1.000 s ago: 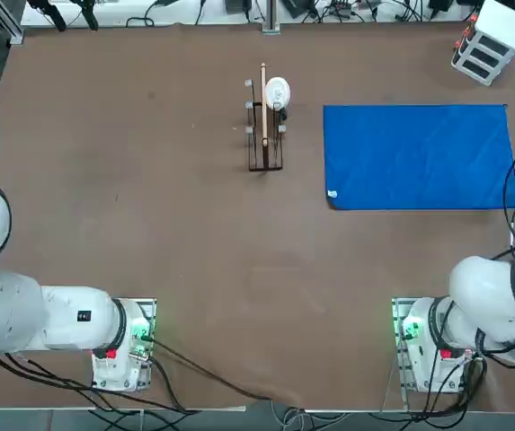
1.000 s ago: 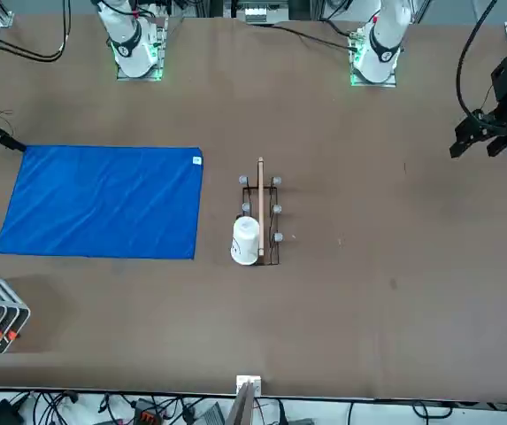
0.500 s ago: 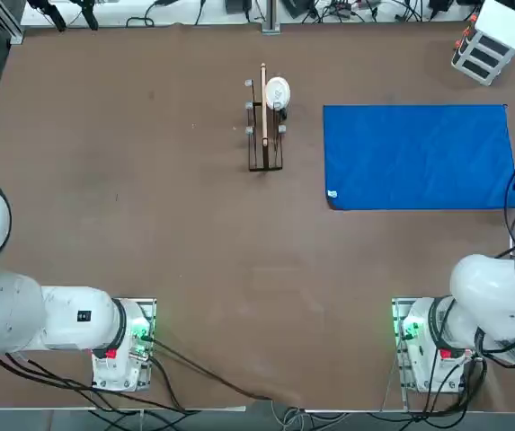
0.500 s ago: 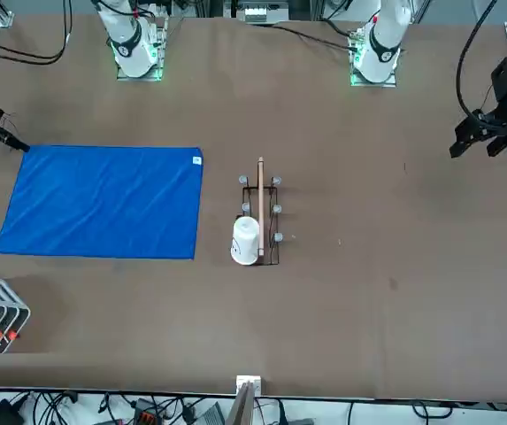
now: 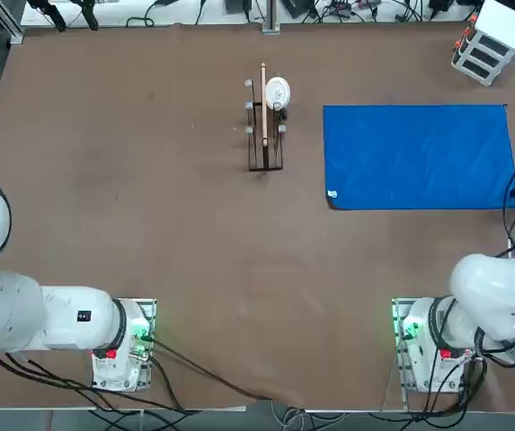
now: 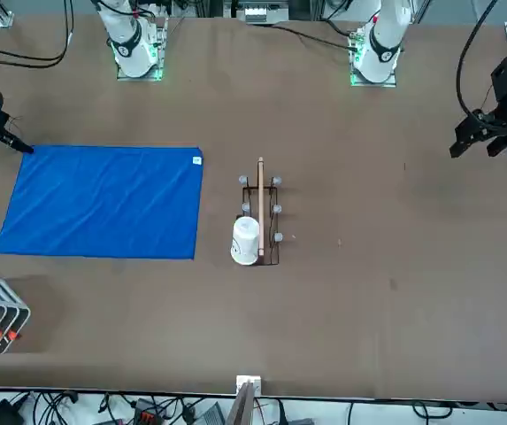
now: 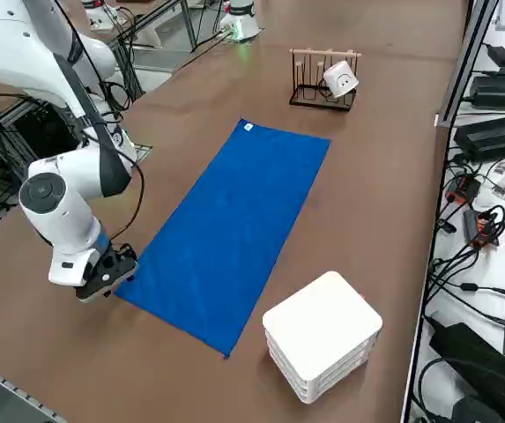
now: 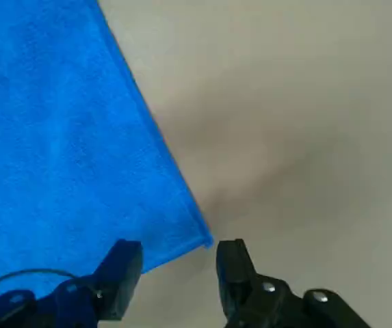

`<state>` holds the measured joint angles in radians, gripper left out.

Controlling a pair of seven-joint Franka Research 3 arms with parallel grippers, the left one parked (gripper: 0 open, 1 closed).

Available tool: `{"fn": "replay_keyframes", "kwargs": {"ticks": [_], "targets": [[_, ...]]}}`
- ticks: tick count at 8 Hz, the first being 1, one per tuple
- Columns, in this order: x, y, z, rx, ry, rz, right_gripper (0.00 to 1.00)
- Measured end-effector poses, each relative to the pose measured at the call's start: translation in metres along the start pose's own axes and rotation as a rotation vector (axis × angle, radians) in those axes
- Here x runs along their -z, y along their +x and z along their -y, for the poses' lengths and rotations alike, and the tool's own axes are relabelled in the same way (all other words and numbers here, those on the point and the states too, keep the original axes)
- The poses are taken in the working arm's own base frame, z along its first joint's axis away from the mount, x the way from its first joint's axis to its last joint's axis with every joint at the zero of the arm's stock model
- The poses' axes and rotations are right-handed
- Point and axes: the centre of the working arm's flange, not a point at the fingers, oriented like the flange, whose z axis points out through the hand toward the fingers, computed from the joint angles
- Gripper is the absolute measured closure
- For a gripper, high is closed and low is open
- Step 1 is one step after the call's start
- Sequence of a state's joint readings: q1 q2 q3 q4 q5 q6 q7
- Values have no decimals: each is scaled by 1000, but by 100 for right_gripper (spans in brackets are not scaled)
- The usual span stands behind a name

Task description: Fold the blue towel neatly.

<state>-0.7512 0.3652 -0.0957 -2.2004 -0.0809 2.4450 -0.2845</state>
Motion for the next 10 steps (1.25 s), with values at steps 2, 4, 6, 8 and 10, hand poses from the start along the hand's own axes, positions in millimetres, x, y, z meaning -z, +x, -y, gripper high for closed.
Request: {"fn": "replay_keyframes", "kwargs": {"ticks": [2, 4, 6, 8, 10], "targets": [[-7, -2, -6, -11, 1, 0, 31], [-15, -4, -12, -21, 3, 4, 31], [-17, -2, -15, -26, -2, -14, 31], [-16, -2, -15, -26, -3, -18, 31], [-16, -2, -15, -26, -3, -18, 31]]}}
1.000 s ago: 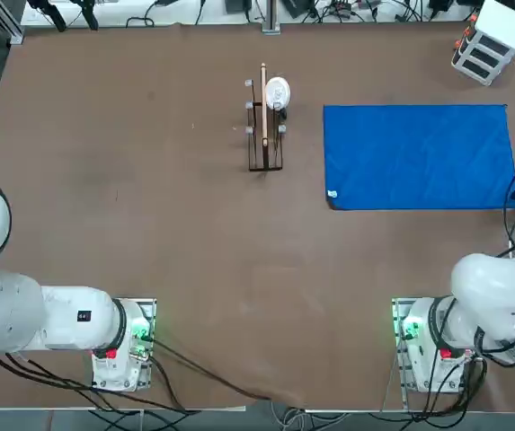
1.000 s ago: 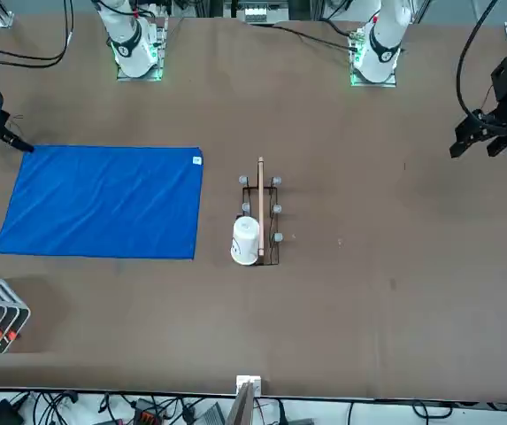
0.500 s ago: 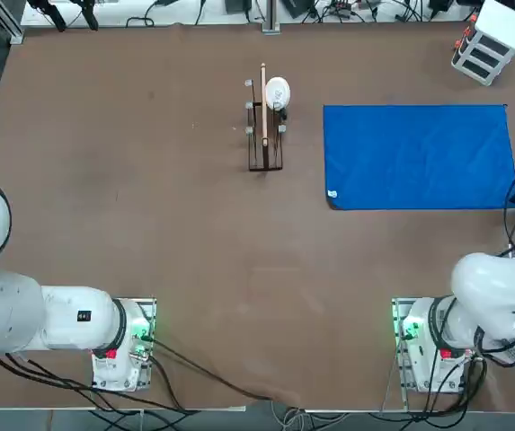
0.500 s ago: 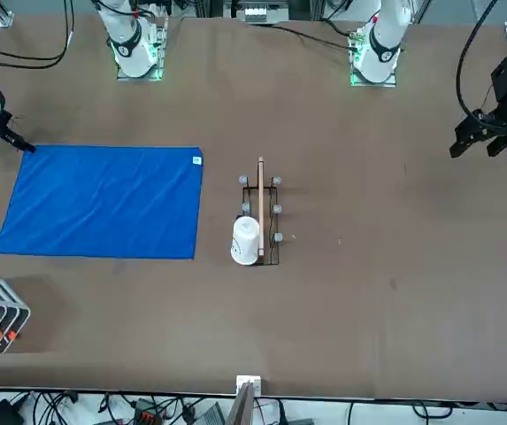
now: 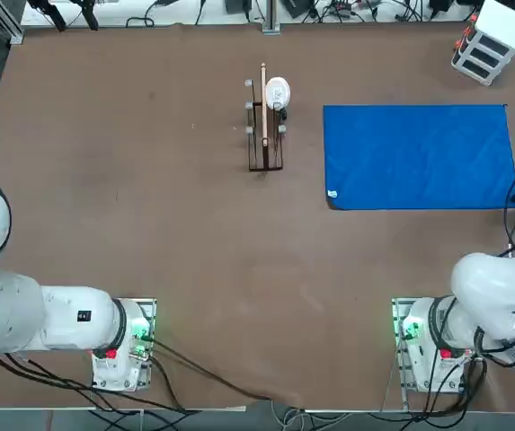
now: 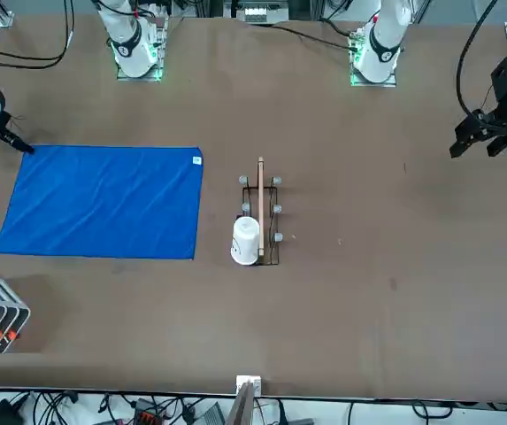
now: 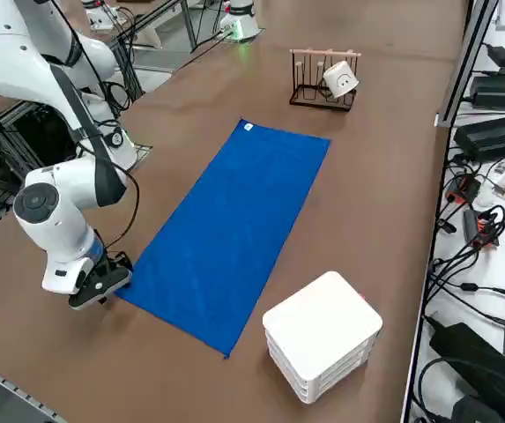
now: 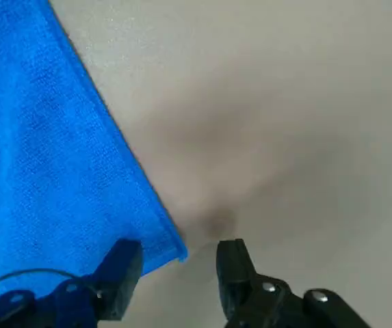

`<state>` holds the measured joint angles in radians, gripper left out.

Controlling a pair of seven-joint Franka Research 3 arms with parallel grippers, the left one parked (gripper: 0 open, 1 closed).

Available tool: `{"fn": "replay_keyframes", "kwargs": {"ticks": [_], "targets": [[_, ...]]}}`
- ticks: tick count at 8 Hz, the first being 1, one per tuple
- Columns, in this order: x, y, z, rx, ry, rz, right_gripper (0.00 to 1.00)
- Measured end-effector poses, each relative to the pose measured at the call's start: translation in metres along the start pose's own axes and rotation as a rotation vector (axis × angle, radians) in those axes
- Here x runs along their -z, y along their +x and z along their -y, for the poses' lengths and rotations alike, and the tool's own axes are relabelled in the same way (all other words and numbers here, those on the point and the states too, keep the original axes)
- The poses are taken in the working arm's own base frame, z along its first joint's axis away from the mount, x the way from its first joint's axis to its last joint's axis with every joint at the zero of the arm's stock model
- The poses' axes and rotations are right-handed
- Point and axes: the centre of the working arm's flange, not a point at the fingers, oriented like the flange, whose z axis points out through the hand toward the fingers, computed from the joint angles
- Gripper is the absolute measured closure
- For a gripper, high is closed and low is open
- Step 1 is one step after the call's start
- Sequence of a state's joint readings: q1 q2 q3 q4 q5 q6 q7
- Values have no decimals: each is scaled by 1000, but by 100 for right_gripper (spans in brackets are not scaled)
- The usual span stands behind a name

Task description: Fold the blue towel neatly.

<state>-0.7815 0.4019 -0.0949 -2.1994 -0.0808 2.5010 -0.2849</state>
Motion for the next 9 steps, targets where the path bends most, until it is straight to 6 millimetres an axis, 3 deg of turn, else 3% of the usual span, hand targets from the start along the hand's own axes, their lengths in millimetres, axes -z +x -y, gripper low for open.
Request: {"fn": "replay_keyframes", "kwargs": {"ticks": [9], "targets": [[1, 1, 2, -1, 3, -3, 31]]}}
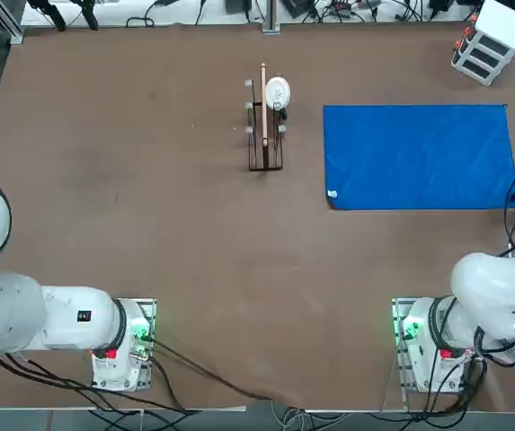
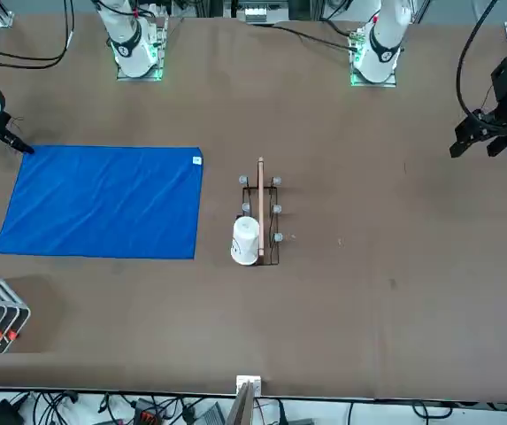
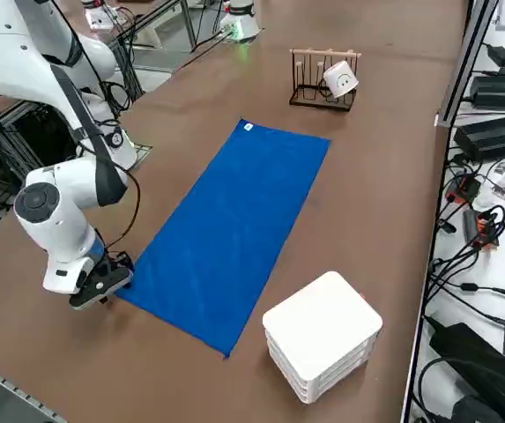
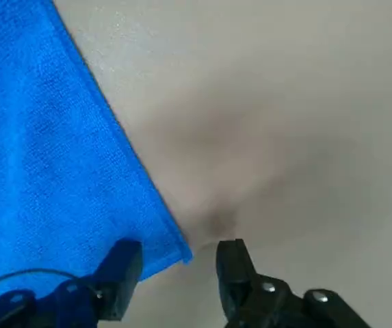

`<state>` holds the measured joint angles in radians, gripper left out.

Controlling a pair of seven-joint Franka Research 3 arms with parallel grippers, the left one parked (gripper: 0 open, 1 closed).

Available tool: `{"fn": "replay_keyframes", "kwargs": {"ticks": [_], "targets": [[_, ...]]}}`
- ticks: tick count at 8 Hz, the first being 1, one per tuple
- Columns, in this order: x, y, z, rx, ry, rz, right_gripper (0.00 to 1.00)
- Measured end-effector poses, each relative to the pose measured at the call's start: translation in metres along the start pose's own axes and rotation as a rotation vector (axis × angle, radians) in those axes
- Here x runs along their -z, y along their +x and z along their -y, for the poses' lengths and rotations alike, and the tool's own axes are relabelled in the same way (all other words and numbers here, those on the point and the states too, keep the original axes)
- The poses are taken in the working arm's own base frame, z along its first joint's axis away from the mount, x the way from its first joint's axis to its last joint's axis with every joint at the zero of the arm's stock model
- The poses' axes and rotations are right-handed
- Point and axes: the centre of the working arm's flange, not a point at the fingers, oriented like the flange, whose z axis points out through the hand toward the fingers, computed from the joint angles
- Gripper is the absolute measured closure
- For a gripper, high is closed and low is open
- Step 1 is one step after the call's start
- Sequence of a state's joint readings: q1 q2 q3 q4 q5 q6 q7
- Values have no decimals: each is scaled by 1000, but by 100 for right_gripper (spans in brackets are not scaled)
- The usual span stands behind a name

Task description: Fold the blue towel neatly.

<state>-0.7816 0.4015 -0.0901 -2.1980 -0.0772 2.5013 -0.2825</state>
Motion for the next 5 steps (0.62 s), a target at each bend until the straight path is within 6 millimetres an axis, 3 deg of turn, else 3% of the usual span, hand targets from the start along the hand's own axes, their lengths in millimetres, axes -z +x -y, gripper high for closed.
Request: {"fn": "replay_keyframes", "kwargs": {"ticks": [5], "targets": [[-6, -1, 4, 3, 7, 11, 36]]}}
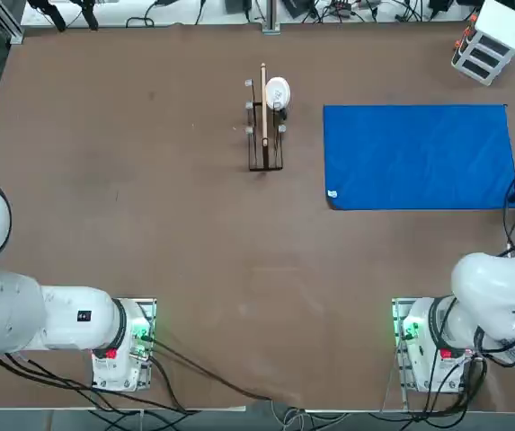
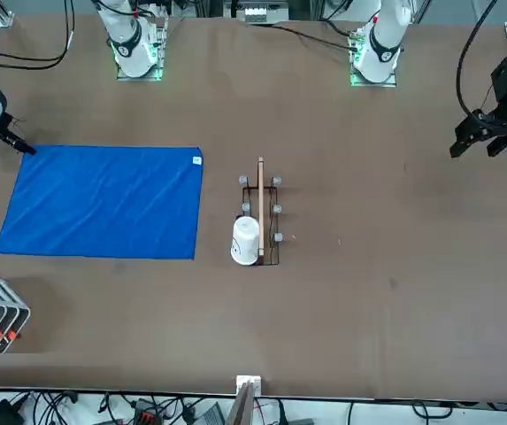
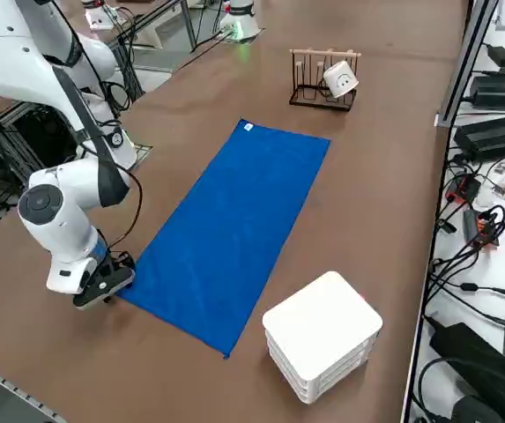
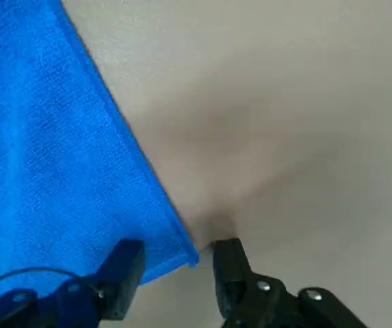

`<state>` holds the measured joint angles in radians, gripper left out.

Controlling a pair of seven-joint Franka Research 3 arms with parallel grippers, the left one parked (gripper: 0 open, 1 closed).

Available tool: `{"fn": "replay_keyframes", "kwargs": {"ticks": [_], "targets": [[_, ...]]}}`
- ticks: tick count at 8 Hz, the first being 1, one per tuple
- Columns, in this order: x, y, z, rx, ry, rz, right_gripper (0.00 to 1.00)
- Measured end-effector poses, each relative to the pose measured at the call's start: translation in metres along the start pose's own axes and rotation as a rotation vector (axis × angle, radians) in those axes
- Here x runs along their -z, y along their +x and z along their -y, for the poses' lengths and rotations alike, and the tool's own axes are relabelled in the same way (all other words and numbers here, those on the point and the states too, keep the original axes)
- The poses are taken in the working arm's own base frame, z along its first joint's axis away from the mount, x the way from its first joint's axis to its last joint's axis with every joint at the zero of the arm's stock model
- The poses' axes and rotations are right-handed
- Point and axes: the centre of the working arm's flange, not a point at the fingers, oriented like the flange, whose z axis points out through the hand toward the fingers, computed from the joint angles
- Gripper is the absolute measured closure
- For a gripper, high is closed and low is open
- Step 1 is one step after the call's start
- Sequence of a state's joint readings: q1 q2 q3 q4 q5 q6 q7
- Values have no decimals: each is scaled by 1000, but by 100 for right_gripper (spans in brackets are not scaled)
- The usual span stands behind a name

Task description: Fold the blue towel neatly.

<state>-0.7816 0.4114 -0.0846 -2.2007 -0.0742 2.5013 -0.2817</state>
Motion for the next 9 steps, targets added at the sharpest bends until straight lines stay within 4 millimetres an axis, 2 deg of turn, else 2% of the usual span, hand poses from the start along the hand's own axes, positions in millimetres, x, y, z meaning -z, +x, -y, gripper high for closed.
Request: {"fn": "replay_keyframes", "kwargs": {"ticks": [2, 4, 5, 6, 7, 8, 9], "targets": [[0, 1, 1, 1, 1, -1, 41], [2, 1, 1, 1, 1, -4, 58], [3, 2, 1, 2, 0, -6, 63], [5, 2, 1, 1, -1, -9, 80], [5, 2, 2, 3, 0, -9, 89], [7, 3, 3, 5, -1, -11, 97], [7, 4, 5, 11, 0, -10, 99]]}}
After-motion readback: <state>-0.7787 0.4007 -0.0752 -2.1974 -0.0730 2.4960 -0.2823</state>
